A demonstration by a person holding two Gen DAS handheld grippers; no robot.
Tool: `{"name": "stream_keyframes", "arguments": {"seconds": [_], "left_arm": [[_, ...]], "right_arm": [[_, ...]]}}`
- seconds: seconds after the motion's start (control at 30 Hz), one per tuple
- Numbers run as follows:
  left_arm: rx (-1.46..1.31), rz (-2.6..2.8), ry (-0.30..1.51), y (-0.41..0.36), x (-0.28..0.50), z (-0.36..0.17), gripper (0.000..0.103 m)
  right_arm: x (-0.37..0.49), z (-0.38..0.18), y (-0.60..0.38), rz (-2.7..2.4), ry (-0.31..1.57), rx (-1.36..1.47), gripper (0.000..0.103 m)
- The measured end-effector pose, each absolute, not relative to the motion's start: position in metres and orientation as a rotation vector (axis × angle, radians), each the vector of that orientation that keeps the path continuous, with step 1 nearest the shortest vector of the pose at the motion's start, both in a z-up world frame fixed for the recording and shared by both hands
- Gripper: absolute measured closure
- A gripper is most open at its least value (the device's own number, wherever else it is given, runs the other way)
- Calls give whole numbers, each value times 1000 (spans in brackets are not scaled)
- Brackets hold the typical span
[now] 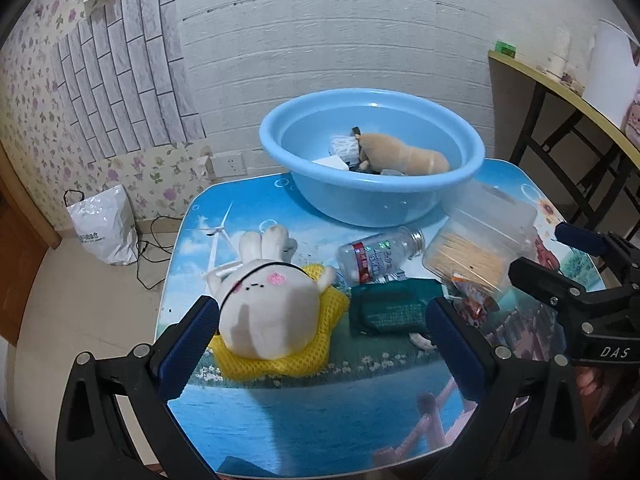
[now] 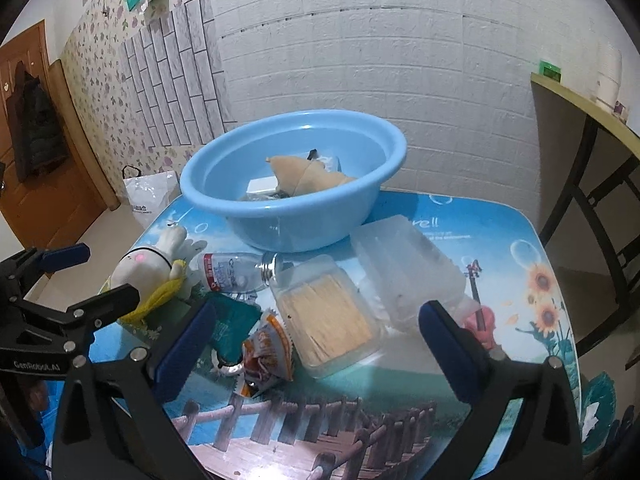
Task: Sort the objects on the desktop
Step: 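Move the left gripper to the white bunny plush while the right gripper approaches the clear plastic box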
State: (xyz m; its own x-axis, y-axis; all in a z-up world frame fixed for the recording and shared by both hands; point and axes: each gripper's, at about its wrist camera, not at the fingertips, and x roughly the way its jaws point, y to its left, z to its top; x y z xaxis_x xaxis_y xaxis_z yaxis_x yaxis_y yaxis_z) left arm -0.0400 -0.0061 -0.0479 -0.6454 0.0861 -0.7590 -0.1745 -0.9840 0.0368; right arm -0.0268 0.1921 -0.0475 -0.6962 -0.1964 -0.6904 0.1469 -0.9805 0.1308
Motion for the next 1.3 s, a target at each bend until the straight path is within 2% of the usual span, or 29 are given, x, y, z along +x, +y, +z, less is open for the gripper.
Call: {"name": "stream_keyframes", "arguments": {"seconds": [0.2,0.87,1.0,1.2,1.3], "left_arm": [[-1250,2698,150,-4,-33,-53,0],[-1237,2698,138,-11,-23,-52,0],[-1241,2714,122,-15,-21,-51,0],[-1258,2714,103,-13,-16,-57,0],[-1283,2691,106,-10,-15,-63,0]], "right_arm": [[-21,-55,200,-2687,-195,1149,0],[-3,-48,190,-2744,-83,1117,3],[1,-45,188,-2757,-45,1101,8],[3,-49,198,-2764,-82,1142,8],[4,-55,200,-2800,-39,1182,8]]}}
